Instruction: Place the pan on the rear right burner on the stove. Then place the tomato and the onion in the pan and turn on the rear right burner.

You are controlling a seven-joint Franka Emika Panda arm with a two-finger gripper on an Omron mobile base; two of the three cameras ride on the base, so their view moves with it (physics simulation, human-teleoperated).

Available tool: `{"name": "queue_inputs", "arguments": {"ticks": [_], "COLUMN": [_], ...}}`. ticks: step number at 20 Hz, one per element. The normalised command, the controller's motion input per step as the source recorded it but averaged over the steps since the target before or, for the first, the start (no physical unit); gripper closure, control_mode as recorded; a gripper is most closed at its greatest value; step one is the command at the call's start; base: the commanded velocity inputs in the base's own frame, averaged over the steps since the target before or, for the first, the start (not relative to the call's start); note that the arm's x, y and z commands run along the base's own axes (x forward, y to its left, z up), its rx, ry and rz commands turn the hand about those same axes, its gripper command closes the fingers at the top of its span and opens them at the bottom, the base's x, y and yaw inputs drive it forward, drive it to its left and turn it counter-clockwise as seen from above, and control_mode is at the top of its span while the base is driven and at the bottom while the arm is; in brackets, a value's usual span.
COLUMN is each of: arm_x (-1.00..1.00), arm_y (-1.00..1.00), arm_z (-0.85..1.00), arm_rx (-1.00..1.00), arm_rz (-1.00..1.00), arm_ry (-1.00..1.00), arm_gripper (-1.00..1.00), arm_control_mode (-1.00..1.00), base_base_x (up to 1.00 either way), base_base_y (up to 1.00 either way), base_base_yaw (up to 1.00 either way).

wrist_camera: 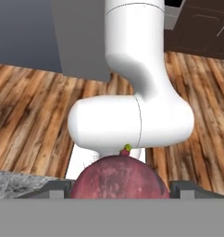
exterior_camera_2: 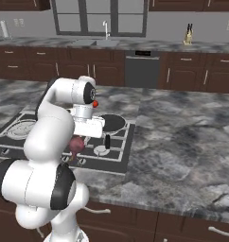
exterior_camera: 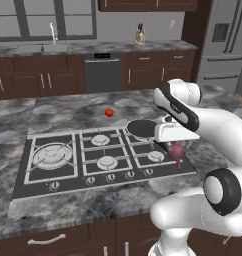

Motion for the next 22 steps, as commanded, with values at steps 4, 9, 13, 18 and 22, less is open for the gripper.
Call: {"name": "queue_inputs", "arguments": {"ticks": [4,9,13,18,22], "arm_x": [0.22,0.95,0.90,0.99,1.00], "arm_y": [0.08,0.15,0.00,-0.02,0.00], "arm_z": [0.00,0.00,0.08,0.19,0.27], "arm_rx": [0.00,0.00,0.00,0.07,0.11], "arm_rz": [0.00,0.06,0.07,0.02,-0.15], "arm_ry": [-0.01,-0.13,-0.13,-0.19,-0.04], "arm_gripper": [1.00,1.00,1.00,1.00,1.00], "arm_control_mode": [-1.00,-1.00,-1.00,-1.00,-1.00], "base_base_x": [0.00,0.00,0.00,0.00,0.00], "base_base_y": [0.00,0.00,0.00,0.00,0.00], "base_base_yaw": [0.00,0.00,0.00,0.00,0.00]}}
